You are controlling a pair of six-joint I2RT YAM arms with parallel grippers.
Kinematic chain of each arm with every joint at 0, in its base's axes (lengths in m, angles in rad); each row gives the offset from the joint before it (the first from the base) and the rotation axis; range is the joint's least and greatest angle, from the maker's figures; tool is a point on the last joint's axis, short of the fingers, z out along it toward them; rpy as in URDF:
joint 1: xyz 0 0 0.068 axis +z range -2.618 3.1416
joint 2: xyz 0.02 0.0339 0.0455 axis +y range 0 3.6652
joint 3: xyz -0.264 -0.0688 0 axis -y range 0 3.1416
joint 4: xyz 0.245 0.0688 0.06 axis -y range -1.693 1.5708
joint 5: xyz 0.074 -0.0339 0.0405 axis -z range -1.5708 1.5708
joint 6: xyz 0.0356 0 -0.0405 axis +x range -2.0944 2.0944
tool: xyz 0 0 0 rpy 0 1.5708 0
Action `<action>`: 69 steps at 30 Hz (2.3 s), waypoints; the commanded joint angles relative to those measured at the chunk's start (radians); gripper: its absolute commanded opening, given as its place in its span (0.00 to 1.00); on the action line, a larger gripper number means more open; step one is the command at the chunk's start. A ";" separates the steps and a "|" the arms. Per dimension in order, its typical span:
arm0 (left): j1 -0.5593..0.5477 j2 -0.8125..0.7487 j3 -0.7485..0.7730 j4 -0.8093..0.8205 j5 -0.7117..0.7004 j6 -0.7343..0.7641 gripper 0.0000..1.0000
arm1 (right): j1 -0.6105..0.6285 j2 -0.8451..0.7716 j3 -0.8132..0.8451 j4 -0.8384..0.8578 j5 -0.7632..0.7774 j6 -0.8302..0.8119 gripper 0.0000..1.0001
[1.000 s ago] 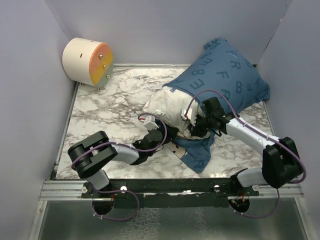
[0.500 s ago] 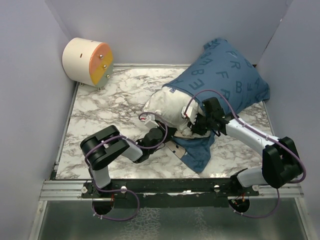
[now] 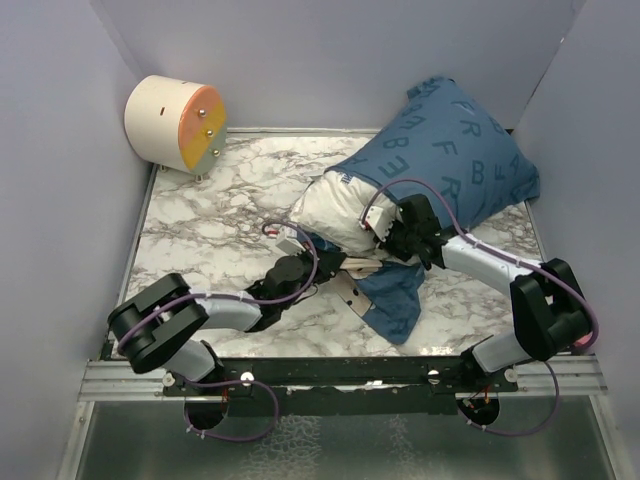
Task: Put the pillow into the pillowcase
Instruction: Stuff the pillow into the pillowcase.
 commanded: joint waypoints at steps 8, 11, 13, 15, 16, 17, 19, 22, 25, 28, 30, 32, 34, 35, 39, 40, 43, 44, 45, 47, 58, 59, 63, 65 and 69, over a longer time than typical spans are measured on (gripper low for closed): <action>0.067 -0.366 -0.010 -0.115 0.106 0.118 0.00 | -0.126 0.004 -0.136 -0.216 0.118 -0.264 0.28; 0.072 -0.359 -0.006 -0.123 0.121 0.135 0.00 | -0.125 -0.078 -0.041 -0.429 -0.175 -0.305 0.39; 0.072 -0.306 -0.007 -0.092 0.159 0.139 0.00 | -0.125 -0.146 0.055 -0.558 -0.361 -0.326 0.49; 0.072 -0.245 -0.007 -0.035 0.203 0.139 0.00 | -0.125 -0.208 0.156 -0.646 -0.507 -0.325 0.59; 0.073 -0.214 -0.006 -0.009 0.221 0.139 0.00 | -0.125 -0.233 0.206 -0.666 -0.549 -0.317 0.63; 0.072 -0.187 -0.004 0.016 0.239 0.136 0.00 | -0.125 -0.256 0.247 -0.679 -0.584 -0.307 0.67; 0.071 -0.142 -0.001 0.063 0.271 0.134 0.00 | -0.124 -0.280 0.343 -0.735 -0.657 -0.329 0.74; 0.070 -0.106 0.003 0.102 0.293 0.134 0.00 | -0.124 -0.289 0.425 -0.825 -0.766 -0.414 0.78; 0.070 -0.101 0.005 0.102 0.304 0.144 0.00 | -0.121 -0.293 0.458 -0.833 -0.853 -0.458 0.85; 0.068 -0.099 0.004 0.100 0.310 0.152 0.00 | -0.075 -0.294 0.466 -0.690 -0.882 -0.402 0.93; 0.064 -0.096 0.000 0.105 0.313 0.156 0.00 | -0.009 -0.289 0.453 -0.527 -0.841 -0.336 0.98; 0.061 -0.092 -0.004 0.115 0.316 0.154 0.00 | 0.065 -0.244 0.465 -0.396 -0.764 -0.284 0.99; 0.052 -0.087 -0.006 0.124 0.313 0.154 0.00 | 0.126 -0.152 0.515 -0.353 -0.685 -0.273 0.99; 0.048 -0.086 -0.006 0.125 0.311 0.155 0.00 | 0.144 -0.116 0.524 -0.307 -0.634 -0.250 0.99; 0.035 -0.093 -0.020 0.128 0.299 0.155 0.00 | 0.196 0.007 0.528 -0.163 -0.431 -0.202 0.98; 0.034 -0.098 -0.026 0.128 0.294 0.154 0.00 | 0.199 0.036 0.529 -0.151 -0.381 -0.195 0.96; 0.034 -0.129 -0.049 0.114 0.280 0.154 0.00 | 0.200 0.096 0.509 -0.128 -0.225 -0.165 0.86; 0.033 -0.143 -0.055 0.099 0.273 0.156 0.00 | 0.199 0.105 0.489 -0.125 -0.172 -0.158 0.80; 0.034 -0.162 -0.064 0.081 0.261 0.160 0.00 | 0.199 0.111 0.472 -0.131 -0.124 -0.146 0.70; 0.034 -0.216 -0.087 0.039 0.222 0.166 0.00 | 0.191 0.087 0.397 -0.111 -0.026 -0.134 0.39; 0.070 -0.689 -0.026 -0.452 0.106 0.375 0.00 | -0.015 -0.055 0.015 -0.103 0.116 -0.345 0.03; 0.072 -0.700 -0.017 -0.459 0.112 0.384 0.00 | -0.010 -0.047 0.000 -0.126 0.072 -0.347 0.03; 0.073 -0.683 0.013 -0.422 0.197 0.392 0.00 | 0.074 0.034 -0.028 -0.162 -0.054 -0.323 0.03; 0.073 -0.652 0.024 -0.378 0.251 0.389 0.00 | 0.124 0.093 -0.010 -0.163 -0.085 -0.291 0.04; 0.074 -0.656 0.076 -0.380 0.274 0.415 0.00 | 0.218 0.200 0.055 -0.183 -0.055 -0.274 0.05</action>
